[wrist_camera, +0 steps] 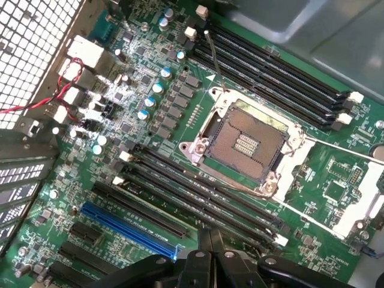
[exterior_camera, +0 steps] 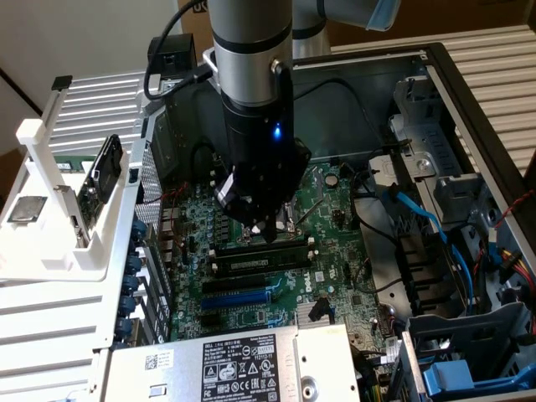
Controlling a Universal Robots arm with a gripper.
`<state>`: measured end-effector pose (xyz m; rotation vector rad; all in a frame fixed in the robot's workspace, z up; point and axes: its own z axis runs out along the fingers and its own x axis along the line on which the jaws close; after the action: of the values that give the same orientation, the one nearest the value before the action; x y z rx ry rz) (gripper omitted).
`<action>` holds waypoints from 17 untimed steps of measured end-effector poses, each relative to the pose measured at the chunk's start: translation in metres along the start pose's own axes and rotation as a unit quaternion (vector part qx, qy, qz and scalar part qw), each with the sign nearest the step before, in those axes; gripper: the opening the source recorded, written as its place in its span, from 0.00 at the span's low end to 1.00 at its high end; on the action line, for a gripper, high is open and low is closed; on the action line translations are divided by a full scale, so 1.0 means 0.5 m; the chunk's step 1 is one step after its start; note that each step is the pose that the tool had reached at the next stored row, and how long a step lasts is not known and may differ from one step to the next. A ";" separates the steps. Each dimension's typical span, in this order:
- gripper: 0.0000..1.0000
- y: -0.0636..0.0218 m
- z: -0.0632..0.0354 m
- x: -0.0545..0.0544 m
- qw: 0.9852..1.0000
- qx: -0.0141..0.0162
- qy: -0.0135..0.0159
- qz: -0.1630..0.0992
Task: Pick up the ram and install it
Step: 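Press down the ram until it locks into place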
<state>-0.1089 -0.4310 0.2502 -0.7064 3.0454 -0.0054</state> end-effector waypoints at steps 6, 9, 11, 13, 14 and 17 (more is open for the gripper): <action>0.10 0.000 0.000 0.000 0.999 0.001 0.000 0.044; 0.10 0.000 0.000 0.000 0.997 0.001 0.000 0.074; 0.10 0.000 0.000 0.000 0.996 0.001 0.001 0.088; 0.10 0.000 0.000 0.000 0.995 0.001 0.001 0.102; 0.10 0.000 0.000 0.000 0.994 0.002 0.001 0.110; 0.10 0.000 0.000 0.000 0.991 0.002 0.001 0.131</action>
<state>-0.1089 -0.4311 0.2502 -0.3015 3.1124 -0.0085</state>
